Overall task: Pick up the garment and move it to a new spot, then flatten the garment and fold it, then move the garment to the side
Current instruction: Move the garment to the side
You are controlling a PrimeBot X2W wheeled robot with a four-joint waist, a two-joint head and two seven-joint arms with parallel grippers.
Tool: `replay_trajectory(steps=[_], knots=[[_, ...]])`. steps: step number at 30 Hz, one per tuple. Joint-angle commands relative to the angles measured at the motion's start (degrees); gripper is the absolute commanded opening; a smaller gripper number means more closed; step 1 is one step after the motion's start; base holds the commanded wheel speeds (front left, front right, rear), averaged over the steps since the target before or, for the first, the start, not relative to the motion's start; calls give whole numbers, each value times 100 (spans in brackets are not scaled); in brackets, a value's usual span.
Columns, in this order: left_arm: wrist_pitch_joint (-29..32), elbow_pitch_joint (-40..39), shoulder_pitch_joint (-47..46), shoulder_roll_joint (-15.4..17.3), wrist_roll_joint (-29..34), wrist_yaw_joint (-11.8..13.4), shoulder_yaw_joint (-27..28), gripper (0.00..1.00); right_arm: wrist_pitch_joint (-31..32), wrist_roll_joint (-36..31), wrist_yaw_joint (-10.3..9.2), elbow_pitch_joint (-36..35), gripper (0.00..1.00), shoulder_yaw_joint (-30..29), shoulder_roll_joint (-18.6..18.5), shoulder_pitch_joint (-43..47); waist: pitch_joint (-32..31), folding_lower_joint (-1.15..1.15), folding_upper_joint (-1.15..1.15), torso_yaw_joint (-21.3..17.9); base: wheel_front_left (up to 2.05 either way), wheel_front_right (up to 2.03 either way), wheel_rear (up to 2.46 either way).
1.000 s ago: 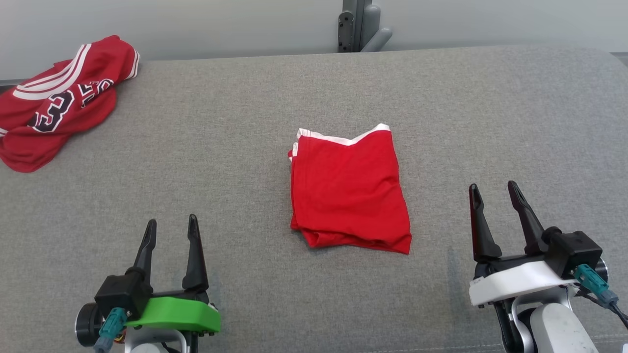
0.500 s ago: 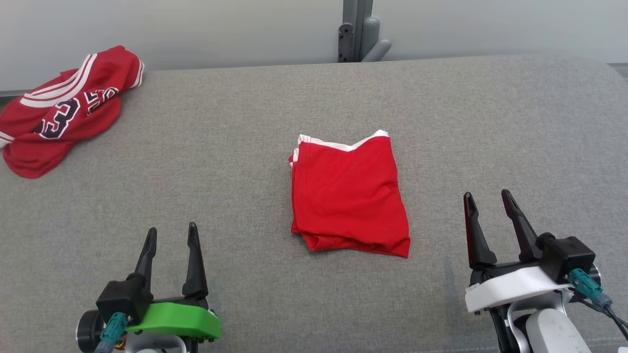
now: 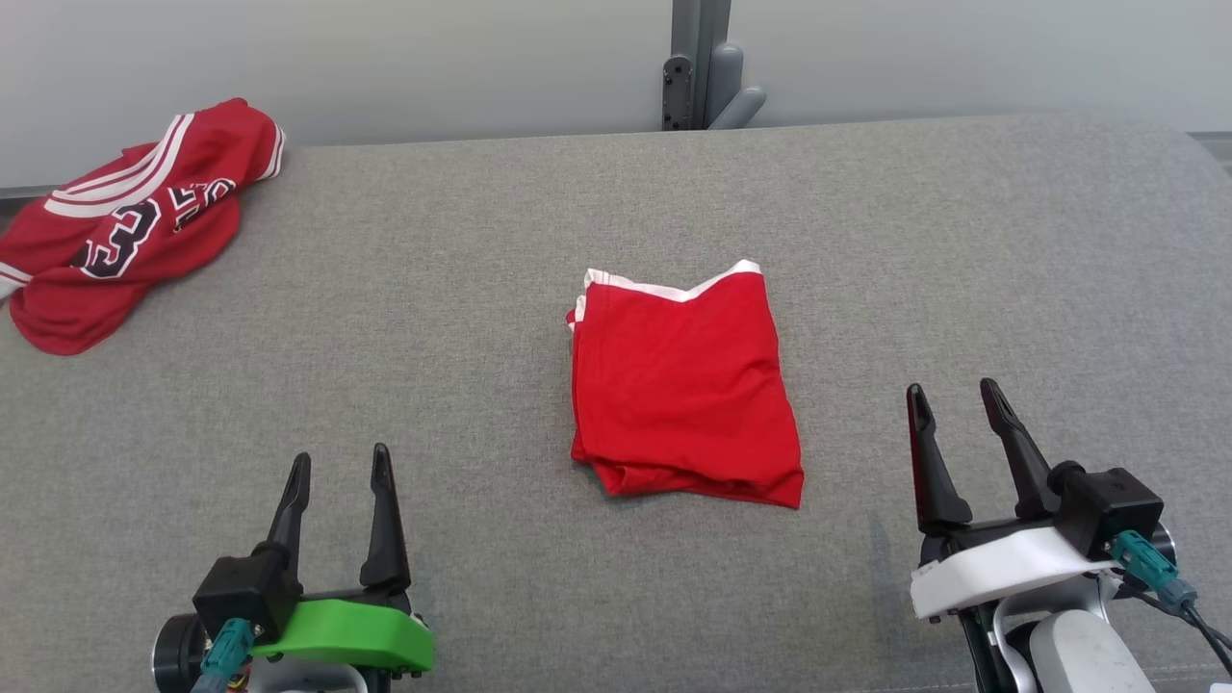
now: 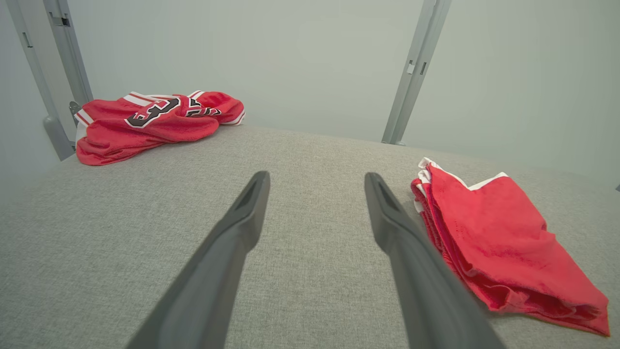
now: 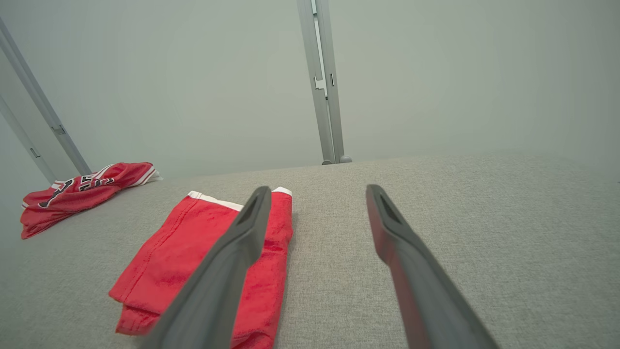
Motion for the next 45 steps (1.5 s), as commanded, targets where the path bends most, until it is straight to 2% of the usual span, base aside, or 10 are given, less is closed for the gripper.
replay_trajectory(steps=[1, 10, 13, 15, 22, 29, 35, 44, 45], knots=[[4, 3, 95, 1, 40, -17, 21, 100, 4, 31, -2, 7, 100, -2, -2, 62, 3, 0, 0, 3, 0, 0, 0], [4, -15, 76, -6, 44, -12, 20, 100, 76, 29, -2, 85, 100, -34, -2, -69, 34, 0, 0, 27, 0, 0, 0], [4, -23, 38, -6, 39, -2, -3, 100, 384, 7, -2, 185, 100, 11, -8, -253, 69, 0, 0, 58, 0, 0, 0], [3, -24, 4, -6, 29, 4, -16, 100, 713, 140, -2, 258, 100, 101, -147, -435, 99, 0, 0, 84, 0, 0, 0], [4, -19, -157, -5, -49, 23, -76, 100, 2099, 1069, -1, 742, 100, 587, -861, -1302, 260, 0, 0, 240, 0, 0, 0], [4, -28, -314, -4, -113, 58, -172, 100, 2958, 2158, -1, 1510, 100, 1224, -1332, -2158, 527, 0, 0, 543, 0, 0, 0], [4, -43, -427, -5, -178, 90, -219, 100, 3306, 2811, -1, 2179, 100, 1651, -1546, -2690, 754, 0, 0, 854, 0, 0, 0], [3, -53, -506, -5, -224, 110, -247, 100, 3441, 3293, -1, 2935, 100, 2040, -1672, -3166, 914, 0, 0, 1059, 0, 0, 0], [3, -55, -506, -5, -230, 117, -251, 100, 3450, 3347, -1, 3005, 86, 2092, -1676, -3212, 922, 0, 0, 1067, 0, 0, 0]])
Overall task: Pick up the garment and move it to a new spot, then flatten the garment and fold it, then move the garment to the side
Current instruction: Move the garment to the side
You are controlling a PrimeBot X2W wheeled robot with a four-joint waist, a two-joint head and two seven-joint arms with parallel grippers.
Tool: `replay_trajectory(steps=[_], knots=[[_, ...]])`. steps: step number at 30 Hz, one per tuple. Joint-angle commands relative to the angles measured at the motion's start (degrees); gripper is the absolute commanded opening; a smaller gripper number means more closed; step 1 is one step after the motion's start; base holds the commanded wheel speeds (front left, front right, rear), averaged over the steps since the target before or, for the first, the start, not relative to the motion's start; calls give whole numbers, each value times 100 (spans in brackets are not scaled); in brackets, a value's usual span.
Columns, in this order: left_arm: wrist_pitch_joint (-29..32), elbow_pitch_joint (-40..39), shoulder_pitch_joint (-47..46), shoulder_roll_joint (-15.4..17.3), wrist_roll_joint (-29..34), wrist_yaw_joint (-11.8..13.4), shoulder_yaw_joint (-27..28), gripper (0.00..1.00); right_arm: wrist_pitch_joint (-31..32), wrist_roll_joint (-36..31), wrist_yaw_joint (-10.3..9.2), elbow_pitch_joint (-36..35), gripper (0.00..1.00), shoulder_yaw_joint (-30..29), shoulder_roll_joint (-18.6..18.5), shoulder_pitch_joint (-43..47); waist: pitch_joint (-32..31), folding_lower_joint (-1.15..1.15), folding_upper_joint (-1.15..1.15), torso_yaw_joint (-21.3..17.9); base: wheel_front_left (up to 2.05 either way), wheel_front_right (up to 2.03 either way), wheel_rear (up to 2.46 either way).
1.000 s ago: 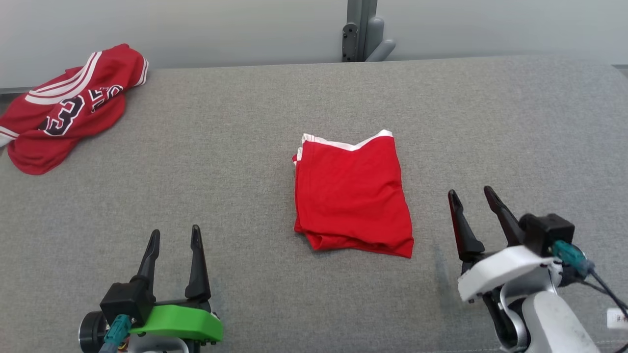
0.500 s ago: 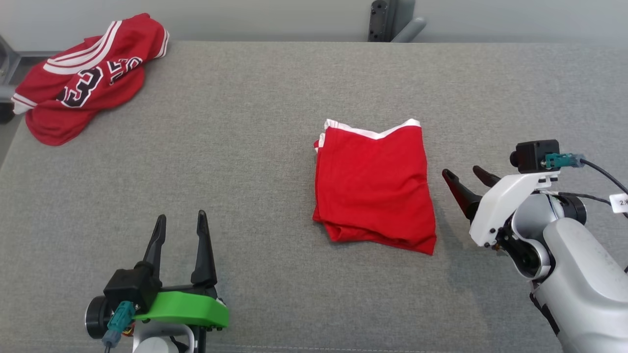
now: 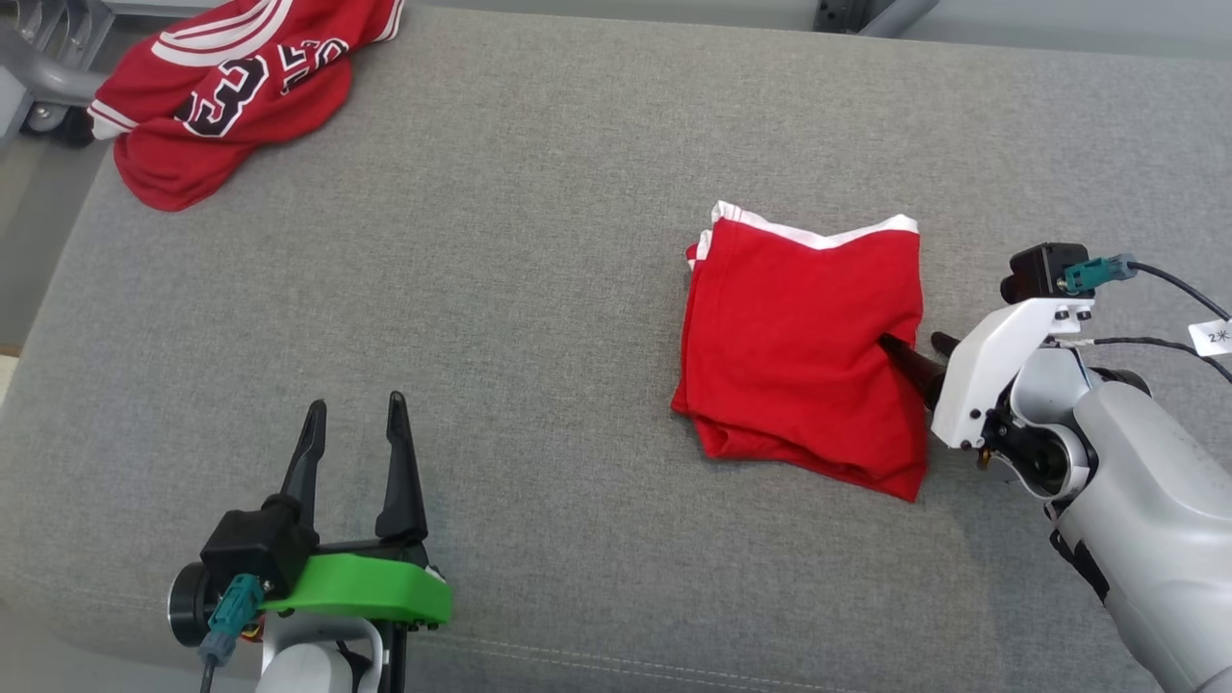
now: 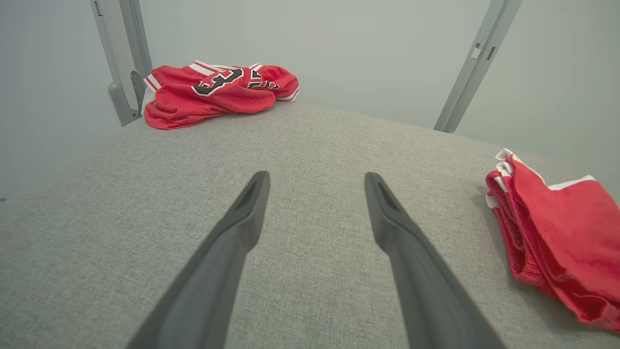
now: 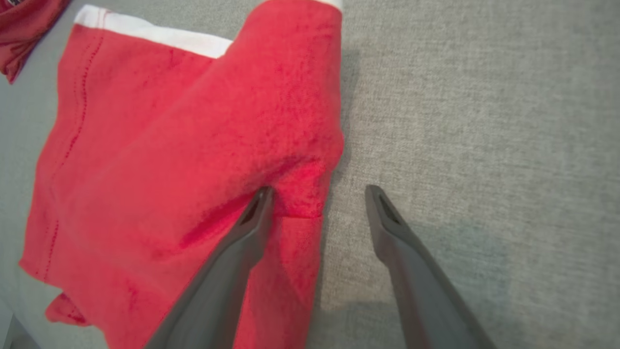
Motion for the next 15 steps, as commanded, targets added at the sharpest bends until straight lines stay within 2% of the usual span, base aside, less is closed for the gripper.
replay_trajectory(steps=[1, 2, 4, 5, 15], knots=[[3, -12, -85, 10, -39, 25, 2, 100, 7, 73, 0, 67, 44, 65, -36, -94, 63, 0, 0, 59, 0, 0, 0], [3, -16, -90, 9, -37, 34, 2, 100, 25, 129, 0, 117, 38, 124, -36, -132, 70, 0, 0, 60, 0, 0, 0], [3, -23, -91, 10, -27, 46, 20, 100, 31, 225, 0, 172, 10, 250, -42, -188, 79, 0, 0, 43, 0, 0, 0], [2, -28, -86, 10, -21, 50, 33, 100, 40, 275, 0, 189, 0, 309, -61, -211, 84, 0, 0, 27, 0, 0, 0], [3, -88, -152, 9, 116, -1, 58, 100, -365, 577, -3, 184, 0, 685, -371, -577, 206, 0, 0, -337, 0, 0, 0]])
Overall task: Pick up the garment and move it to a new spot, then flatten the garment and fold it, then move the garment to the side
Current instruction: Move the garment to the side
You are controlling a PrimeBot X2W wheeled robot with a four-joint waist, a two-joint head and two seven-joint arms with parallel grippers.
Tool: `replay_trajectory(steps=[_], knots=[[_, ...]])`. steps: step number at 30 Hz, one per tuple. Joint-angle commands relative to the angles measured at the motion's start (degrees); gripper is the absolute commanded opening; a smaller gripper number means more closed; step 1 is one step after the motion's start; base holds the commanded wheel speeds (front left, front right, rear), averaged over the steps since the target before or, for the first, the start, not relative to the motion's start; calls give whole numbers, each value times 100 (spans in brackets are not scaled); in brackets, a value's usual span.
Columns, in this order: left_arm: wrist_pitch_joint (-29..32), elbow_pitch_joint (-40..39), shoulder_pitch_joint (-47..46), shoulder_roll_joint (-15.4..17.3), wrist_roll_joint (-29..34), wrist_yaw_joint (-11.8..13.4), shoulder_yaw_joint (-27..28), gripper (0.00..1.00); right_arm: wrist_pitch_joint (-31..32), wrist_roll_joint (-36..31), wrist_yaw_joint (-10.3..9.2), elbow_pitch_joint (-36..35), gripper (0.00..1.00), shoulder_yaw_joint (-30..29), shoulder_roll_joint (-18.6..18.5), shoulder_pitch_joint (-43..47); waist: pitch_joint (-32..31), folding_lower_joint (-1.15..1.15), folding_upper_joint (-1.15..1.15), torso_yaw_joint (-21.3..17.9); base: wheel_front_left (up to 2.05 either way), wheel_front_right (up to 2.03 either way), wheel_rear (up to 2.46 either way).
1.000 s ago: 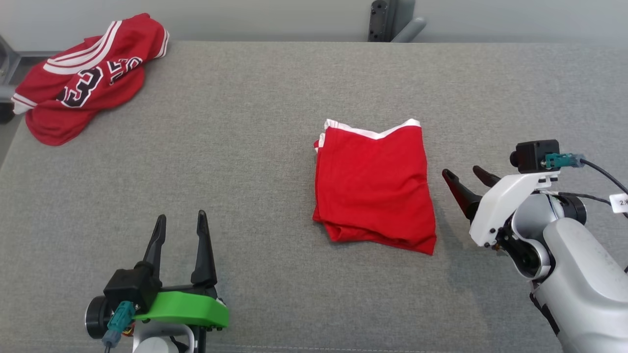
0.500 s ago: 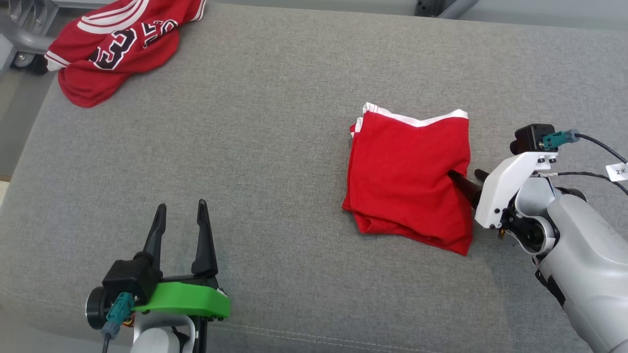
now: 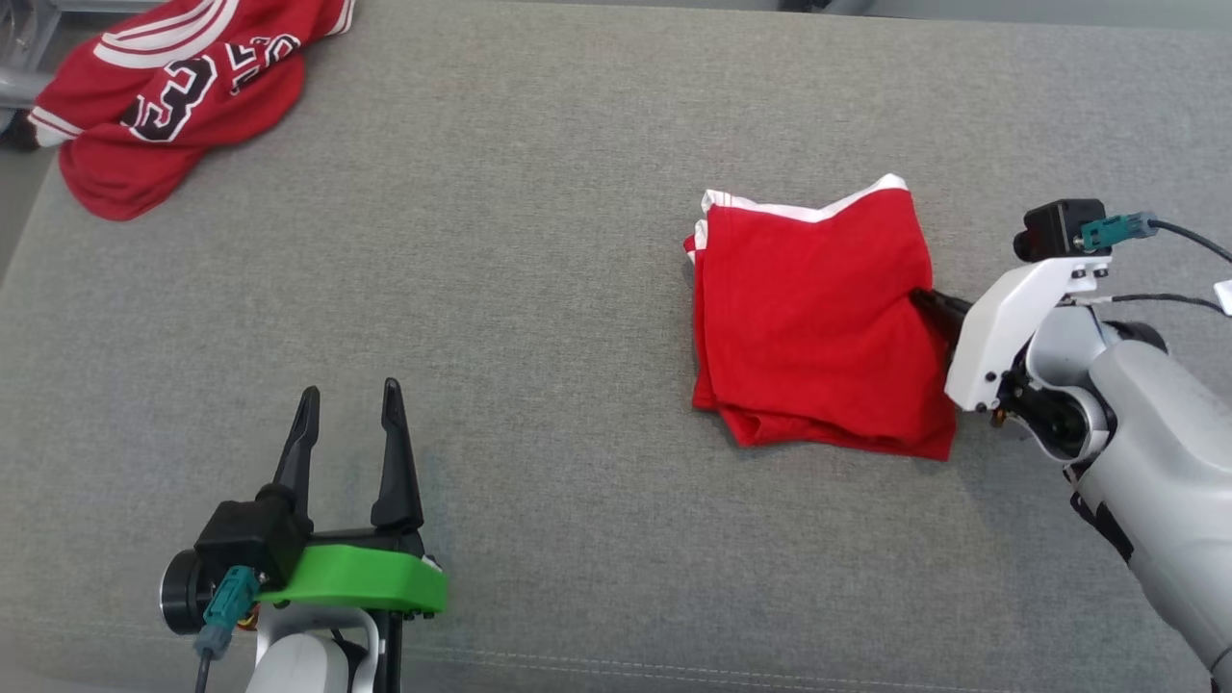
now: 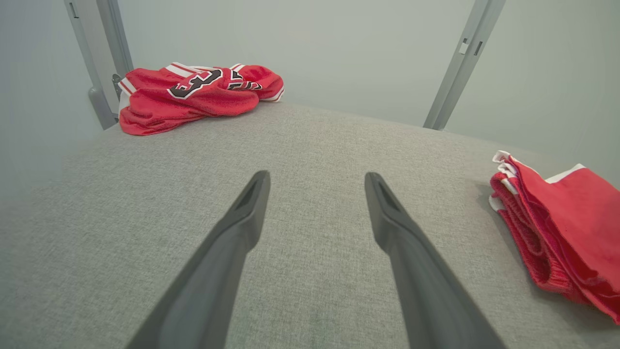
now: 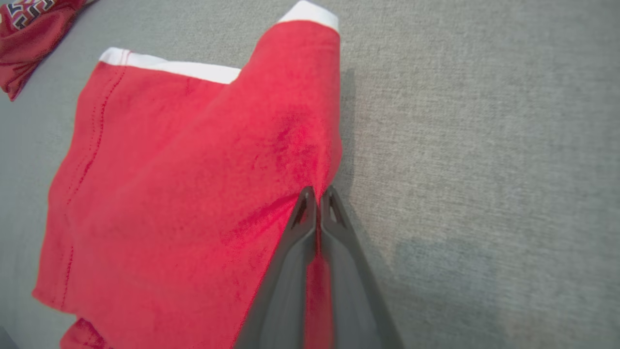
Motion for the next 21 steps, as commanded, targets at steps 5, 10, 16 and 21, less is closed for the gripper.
replay_trajectory(steps=[5, 10, 16, 21], knots=[[4, -84, -199, 9, 178, -72, 7, 100, -167, -30, -6, -11, 0, 170, -293, -344, 229, 0, 0, -541, 0, 0, 0], [4, -195, -335, 24, 305, -128, 23, 100, -225, -99, -6, -23, 0, 336, -423, -664, 520, 0, 0, -1171, 0, 0, 0], [4, -308, -565, 170, 545, -211, -20, 100, -410, -69, -6, 72, 0, 380, -371, -1023, 910, 0, 0, -2026, 0, 0, 0], [43, -380, -752, 293, 670, -251, -115, 100, -576, -25, -6, 203, 0, 379, -268, -1221, 1118, 0, 0, -2500, 0, 0, 0]])
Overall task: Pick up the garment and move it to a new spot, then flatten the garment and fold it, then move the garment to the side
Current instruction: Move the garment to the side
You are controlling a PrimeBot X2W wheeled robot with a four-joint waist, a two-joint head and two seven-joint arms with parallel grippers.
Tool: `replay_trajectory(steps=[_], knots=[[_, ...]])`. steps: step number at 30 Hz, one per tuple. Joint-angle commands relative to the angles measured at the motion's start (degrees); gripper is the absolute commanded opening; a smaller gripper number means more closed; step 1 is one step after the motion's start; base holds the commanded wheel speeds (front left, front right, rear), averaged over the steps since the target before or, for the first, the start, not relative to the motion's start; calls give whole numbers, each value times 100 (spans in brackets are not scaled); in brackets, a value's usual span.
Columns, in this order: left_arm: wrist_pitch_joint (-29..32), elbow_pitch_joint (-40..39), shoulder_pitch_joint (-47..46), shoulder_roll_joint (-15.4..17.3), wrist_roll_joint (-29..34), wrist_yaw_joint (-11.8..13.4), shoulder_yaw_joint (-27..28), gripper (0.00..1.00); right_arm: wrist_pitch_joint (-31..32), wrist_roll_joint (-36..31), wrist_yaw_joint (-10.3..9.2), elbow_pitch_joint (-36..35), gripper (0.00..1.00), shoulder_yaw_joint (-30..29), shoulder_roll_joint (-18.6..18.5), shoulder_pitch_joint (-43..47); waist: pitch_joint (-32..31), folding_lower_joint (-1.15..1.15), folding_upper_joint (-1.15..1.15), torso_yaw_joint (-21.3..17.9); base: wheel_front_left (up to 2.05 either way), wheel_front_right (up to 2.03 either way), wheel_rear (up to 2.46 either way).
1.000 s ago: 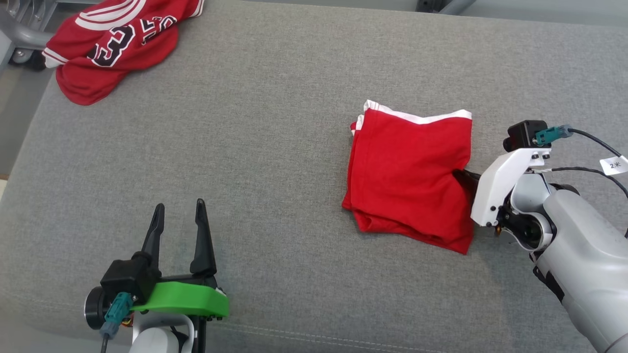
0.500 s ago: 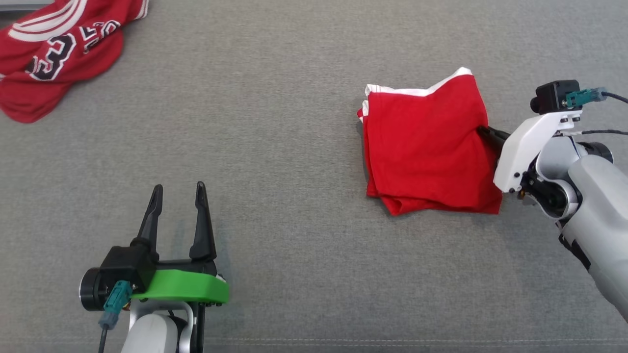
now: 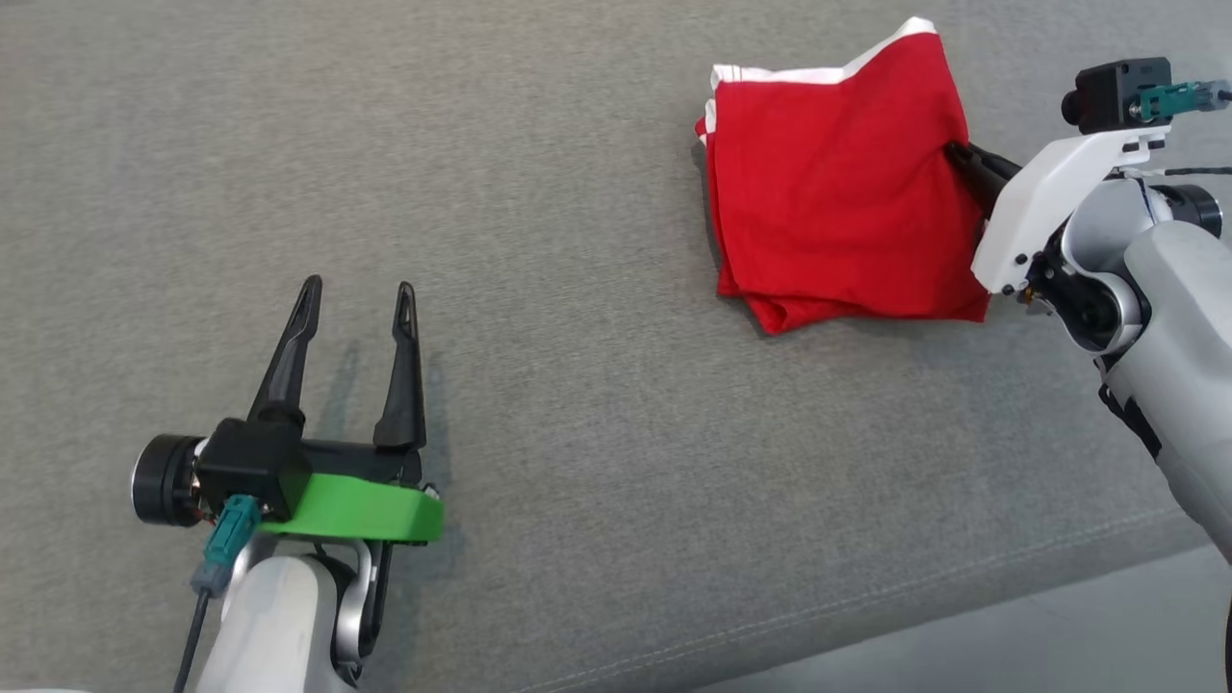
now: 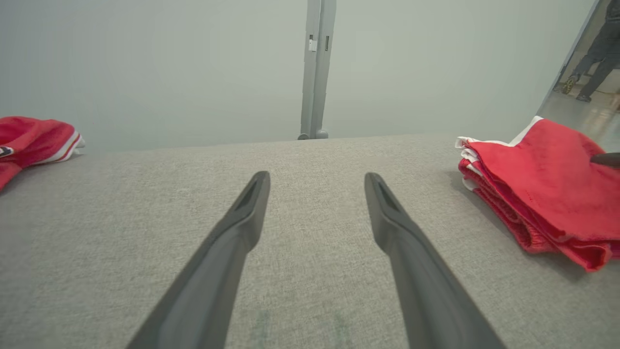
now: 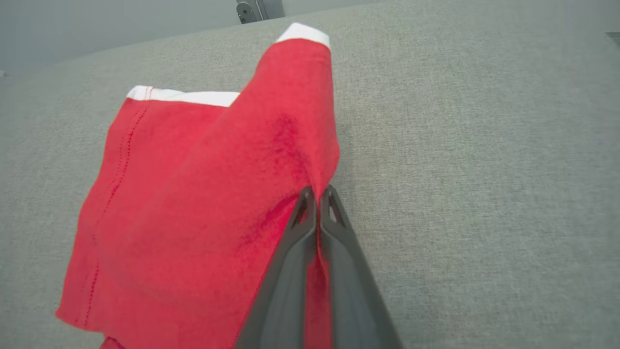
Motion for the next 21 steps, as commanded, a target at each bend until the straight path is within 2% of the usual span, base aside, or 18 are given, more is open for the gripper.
replay_trajectory(steps=[1, 6, 10, 15, 21], knots=[[28, -38, -120, 68, 35, -17, -13, 100, -57, 38, -6, 35, 0, -8, 19, -104, 515, 0, 0, -766, 0, 0, 0], [180, -198, -233, 166, 142, -33, -107, 100, -256, -50, -6, 235, 0, 71, 135, -356, 656, 0, 0, -1114, 0, 0, 0], [283, -304, -240, 221, 177, -28, -153, 100, -396, -76, -6, 436, 0, 80, 139, -539, 722, 0, 0, -1200, 0, 0, 0], [356, -437, -231, 275, 202, -24, -192, 100, -633, -200, -6, 744, 0, 64, 55, -820, 804, 0, 0, -1106, 0, 0, 0], [449, -746, -224, 375, 270, 53, -221, 100, -1049, -645, -7, 1455, 0, 31, -220, -1294, 937, 0, 0, -766, 0, 0, 0]])
